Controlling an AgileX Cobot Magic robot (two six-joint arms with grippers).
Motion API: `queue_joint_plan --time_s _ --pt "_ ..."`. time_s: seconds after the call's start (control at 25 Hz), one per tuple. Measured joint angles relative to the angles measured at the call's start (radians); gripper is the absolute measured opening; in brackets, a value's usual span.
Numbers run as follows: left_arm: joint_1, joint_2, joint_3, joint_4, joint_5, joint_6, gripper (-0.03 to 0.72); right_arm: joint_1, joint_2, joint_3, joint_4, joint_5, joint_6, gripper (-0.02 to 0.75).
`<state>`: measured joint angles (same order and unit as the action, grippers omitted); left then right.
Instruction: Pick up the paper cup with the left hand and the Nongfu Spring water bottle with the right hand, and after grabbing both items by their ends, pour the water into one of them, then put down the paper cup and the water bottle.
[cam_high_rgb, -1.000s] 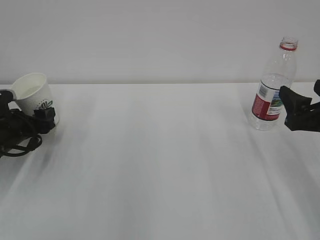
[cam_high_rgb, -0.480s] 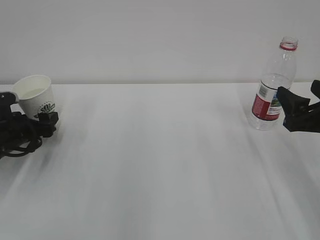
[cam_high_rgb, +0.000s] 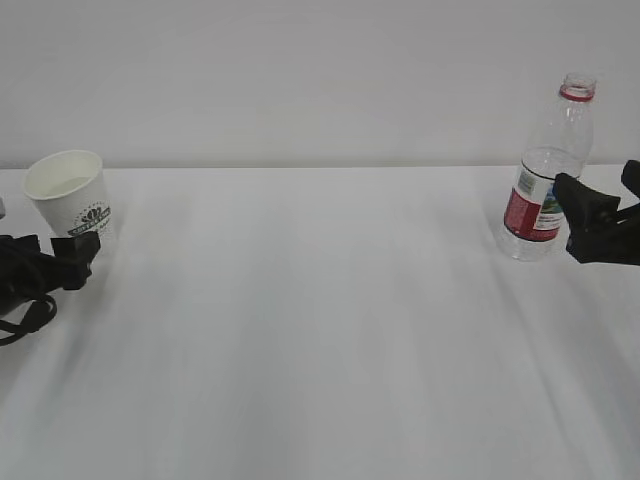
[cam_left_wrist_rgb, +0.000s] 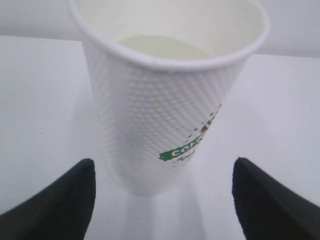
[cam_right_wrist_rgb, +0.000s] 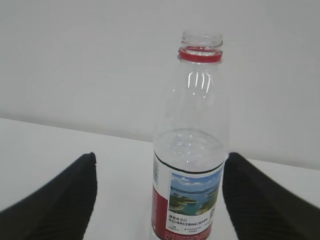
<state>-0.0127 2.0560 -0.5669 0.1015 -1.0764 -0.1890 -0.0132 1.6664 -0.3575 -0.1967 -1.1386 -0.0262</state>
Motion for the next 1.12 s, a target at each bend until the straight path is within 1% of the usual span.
queue_joint_plan --time_s 0.24,0.52,0.8,1.12 --pt "0.000 -0.088 0.108 0.015 -0.028 0.000 0.616 0.000 0.000 0.014 0.000 0.000 0.000 0.589" --pt "0.000 -0.203 0.188 0.030 -0.060 0.000 0.608 0.000 0.000 0.037 0.024 0.000 0.002 0.589" --pt "0.000 -0.334 0.219 0.029 -0.054 0.000 0.604 0.000 -0.070 0.042 0.024 0.000 0.032 0.588" --pt "0.000 -0.485 0.221 0.013 0.027 0.000 0.597 0.000 -0.180 0.044 0.024 0.010 0.034 0.589"
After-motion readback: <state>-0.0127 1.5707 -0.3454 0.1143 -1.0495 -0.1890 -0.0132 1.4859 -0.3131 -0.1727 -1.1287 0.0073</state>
